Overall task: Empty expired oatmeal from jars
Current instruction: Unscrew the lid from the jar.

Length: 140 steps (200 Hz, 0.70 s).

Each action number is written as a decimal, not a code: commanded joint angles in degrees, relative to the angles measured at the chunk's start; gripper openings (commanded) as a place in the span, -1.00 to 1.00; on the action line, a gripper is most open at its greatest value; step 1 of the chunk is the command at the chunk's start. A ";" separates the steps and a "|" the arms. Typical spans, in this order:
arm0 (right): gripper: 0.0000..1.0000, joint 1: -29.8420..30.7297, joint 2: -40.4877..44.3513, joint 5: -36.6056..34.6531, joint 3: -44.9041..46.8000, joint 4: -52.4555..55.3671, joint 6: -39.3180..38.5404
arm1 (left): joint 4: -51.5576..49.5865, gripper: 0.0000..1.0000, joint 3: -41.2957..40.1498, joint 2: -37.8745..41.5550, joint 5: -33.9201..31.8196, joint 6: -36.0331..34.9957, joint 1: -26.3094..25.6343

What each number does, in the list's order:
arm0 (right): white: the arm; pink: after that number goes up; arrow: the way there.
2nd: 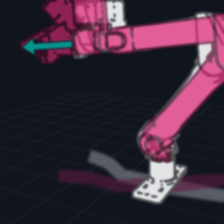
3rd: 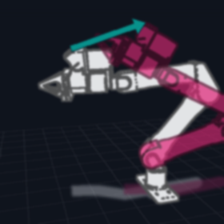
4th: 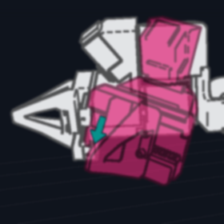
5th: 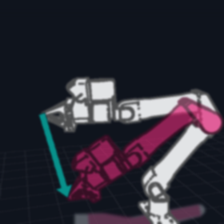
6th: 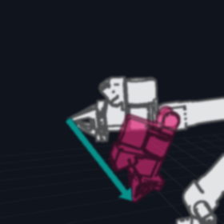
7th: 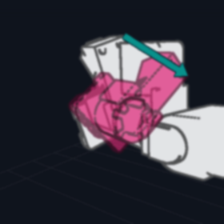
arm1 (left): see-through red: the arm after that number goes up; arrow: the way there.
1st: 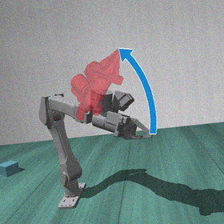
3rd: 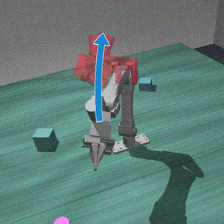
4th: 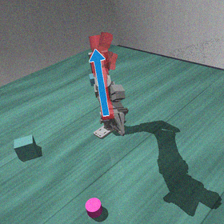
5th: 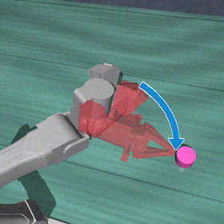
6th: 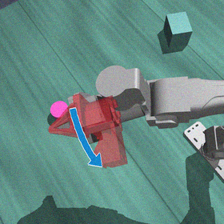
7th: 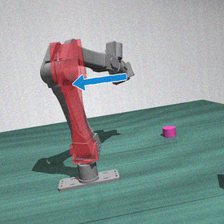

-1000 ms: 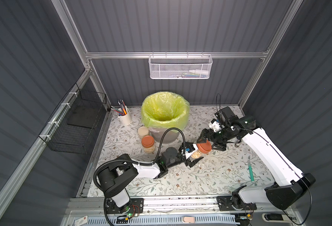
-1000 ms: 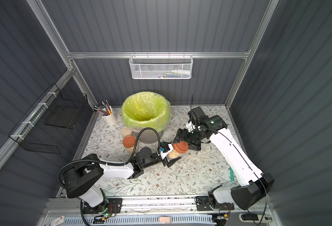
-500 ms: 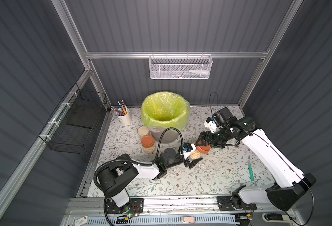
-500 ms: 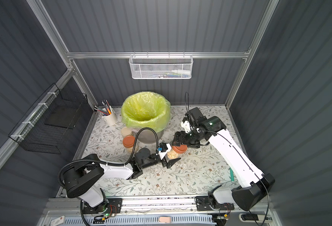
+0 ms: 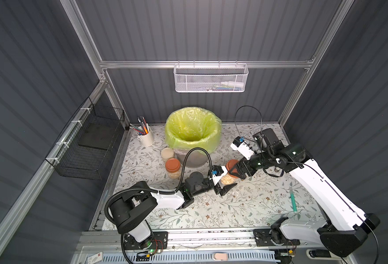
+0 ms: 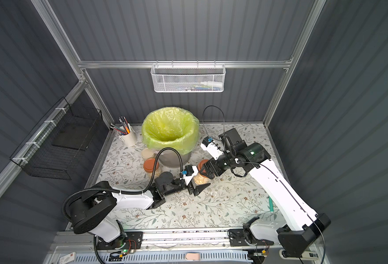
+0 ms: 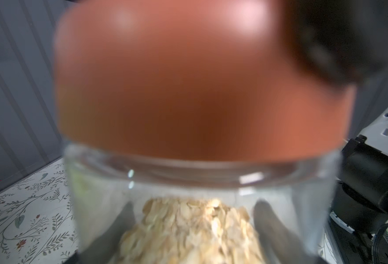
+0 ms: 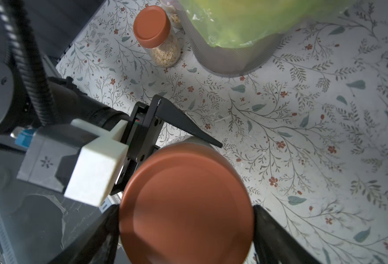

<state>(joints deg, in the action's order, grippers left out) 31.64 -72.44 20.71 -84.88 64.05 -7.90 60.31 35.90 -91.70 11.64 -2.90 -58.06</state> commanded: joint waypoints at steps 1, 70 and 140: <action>0.46 1.03 -2.05 2.66 -1.49 1.63 -9.86 | 5.33 -0.41 1.78 3.07 1.68 0.52 -0.12; 0.78 1.03 -2.67 1.29 -1.04 0.68 -12.75 | 5.34 -0.46 1.19 3.36 0.85 0.45 -0.10; 0.98 0.15 -0.09 0.60 0.72 -1.73 -11.99 | 6.38 -0.48 1.11 2.76 0.53 0.32 -0.03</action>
<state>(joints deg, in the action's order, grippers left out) 32.27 -73.56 21.06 -85.10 63.11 -19.77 59.68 35.90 -91.59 11.64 -2.46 -57.82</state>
